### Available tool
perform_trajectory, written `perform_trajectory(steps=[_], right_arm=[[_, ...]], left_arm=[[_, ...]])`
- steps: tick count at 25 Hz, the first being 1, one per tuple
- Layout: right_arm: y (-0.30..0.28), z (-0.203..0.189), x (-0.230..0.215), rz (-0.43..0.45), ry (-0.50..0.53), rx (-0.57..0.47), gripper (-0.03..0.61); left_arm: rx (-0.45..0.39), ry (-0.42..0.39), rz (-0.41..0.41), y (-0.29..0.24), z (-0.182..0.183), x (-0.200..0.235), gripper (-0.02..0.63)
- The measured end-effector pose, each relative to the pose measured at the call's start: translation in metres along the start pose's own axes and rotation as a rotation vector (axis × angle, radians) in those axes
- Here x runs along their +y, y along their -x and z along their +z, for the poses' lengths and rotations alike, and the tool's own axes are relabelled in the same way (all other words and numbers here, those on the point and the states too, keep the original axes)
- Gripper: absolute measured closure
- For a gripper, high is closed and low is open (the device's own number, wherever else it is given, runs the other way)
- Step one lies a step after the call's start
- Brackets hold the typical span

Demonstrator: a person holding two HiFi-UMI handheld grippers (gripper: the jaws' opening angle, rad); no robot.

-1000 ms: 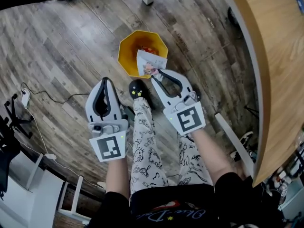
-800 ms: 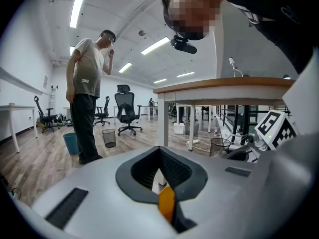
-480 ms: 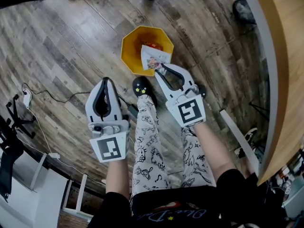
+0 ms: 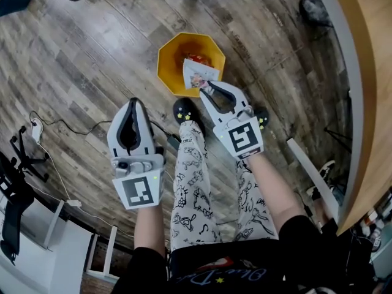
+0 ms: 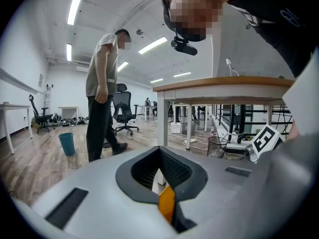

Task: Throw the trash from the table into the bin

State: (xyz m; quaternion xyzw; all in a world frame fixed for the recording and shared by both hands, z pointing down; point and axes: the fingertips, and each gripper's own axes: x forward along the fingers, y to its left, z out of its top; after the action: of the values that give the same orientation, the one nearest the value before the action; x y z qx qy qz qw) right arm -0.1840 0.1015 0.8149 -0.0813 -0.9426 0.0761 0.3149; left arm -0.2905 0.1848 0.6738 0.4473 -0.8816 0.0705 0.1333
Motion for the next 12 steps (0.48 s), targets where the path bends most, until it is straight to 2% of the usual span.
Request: perform_trajectory(steps=[12], right_arm=[[-0.0034,-0.0053,0.0023,-0.018,-0.044,0.011,0.488]], left_arm=[[-0.011,0.000,0.011,0.0029,0.0058,0.0043,0.603]])
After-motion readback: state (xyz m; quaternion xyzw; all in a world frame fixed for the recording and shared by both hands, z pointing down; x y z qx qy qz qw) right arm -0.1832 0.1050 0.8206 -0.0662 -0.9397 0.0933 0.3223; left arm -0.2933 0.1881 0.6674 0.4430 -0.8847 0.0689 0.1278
